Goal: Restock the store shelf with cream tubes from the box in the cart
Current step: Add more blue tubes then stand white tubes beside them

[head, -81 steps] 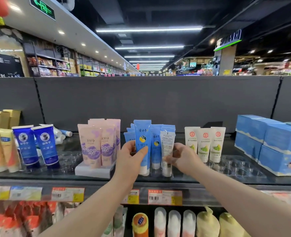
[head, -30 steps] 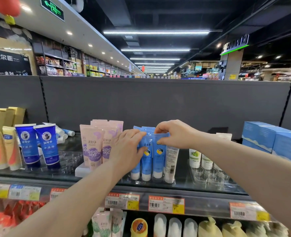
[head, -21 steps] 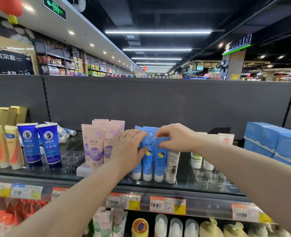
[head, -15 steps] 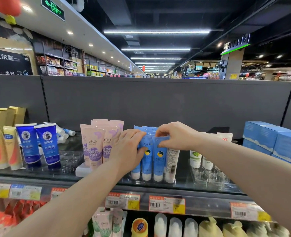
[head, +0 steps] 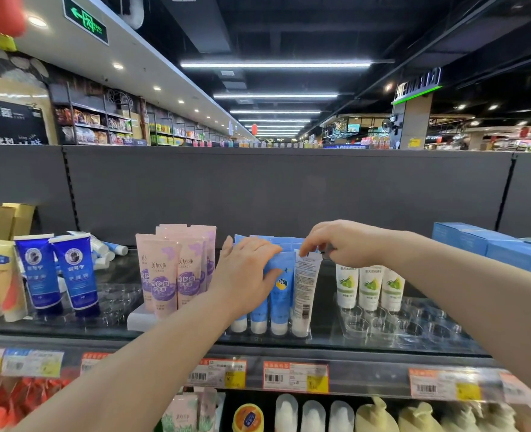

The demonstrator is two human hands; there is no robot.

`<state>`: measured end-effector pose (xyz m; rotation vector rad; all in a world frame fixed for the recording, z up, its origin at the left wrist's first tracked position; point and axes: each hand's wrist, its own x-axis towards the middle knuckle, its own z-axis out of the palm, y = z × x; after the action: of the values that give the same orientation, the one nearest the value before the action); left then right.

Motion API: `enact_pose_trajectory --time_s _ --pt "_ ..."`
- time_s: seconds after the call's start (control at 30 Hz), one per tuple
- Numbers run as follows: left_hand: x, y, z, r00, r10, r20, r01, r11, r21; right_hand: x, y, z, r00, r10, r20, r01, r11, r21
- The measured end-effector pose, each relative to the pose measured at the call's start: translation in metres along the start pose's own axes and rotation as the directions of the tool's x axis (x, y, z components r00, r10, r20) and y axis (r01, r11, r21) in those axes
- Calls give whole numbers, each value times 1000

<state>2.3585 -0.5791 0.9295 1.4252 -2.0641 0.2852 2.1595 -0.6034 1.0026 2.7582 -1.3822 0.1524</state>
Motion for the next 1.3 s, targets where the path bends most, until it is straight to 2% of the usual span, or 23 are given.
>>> enact_pose_trajectory --time_s 0.17,0.33,0.57,0.83,1.3 --pt "-1 -1 1 1000 -22 -6 22 1000 -19 1 3 4 999 -21 -32 19 998 -52" --pt "-2 0 2 1000 8 -19 -9 999 -33 5 2 -2 998 -54 -28 53 998 -33" --pt "-3 -2 3 1000 -1 -22 0 999 -33 11 -3 5 997 5 -77 2 996 91" --pt "-3 0 3 1000 -16 -8 16 1000 -16 8 -4 11 991 83 -108 -75 995 69" --pt "-6 1 1 1000 -20 6 20 999 26 8 -7 16 988 119 -102 -117 993 31"
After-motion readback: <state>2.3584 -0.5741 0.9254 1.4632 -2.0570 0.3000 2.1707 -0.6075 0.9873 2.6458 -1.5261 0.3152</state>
